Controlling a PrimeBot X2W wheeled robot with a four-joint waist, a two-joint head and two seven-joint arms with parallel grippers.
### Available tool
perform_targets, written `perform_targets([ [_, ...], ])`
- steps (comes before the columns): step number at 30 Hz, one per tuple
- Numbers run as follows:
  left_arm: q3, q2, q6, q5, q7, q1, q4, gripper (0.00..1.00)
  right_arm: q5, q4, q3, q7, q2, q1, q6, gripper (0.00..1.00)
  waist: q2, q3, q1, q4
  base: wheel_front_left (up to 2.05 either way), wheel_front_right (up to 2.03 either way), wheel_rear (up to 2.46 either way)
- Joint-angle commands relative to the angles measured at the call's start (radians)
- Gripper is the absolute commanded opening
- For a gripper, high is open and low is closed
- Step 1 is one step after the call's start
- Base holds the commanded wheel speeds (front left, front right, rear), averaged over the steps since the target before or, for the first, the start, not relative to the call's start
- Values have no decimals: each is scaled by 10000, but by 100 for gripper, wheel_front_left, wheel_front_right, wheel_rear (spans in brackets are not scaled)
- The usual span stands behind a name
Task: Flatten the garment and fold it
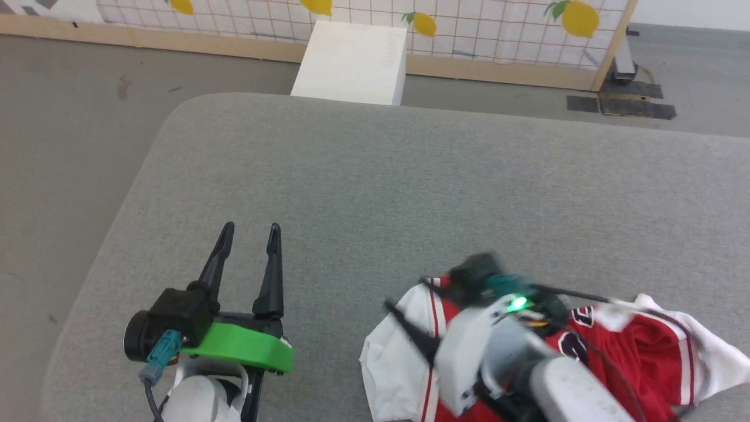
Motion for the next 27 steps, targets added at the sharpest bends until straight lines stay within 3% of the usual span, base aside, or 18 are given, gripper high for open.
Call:
perform_targets([
  [1, -7, -22, -65, 175, -38, 94, 31, 100, -76, -371, -405, -348, -16, 254, -15, 100, 0, -70, 0, -168, 0, 0, 0],
  [8, -533, 155, -230, 440, -28, 244, 793, 100, -715, -2297, -3257, -2346, -16, 1362, -15, 100, 0, -148, 0, -828, 0, 0, 0],
  [13, -1356, 443, -311, 491, 993, 164, 1565, 100, -1168, -2384, -5059, -2925, -16, 2128, -15, 100, 0, -98, 0, -1268, 0, 0, 0],
  [18, -1881, 539, -333, 387, 2793, 12, 2193, 100, -1052, -2188, -5759, -2971, -16, 2620, -15, 100, 0, -42, 0, -1652, 0, 0, 0],
  [27, -2392, 935, -89, 665, 6648, -248, 2502, 100, -618, -1940, -5686, -3143, -16, 2601, -15, 100, 0, 100, 0, -2289, 0, 0, 0],
])
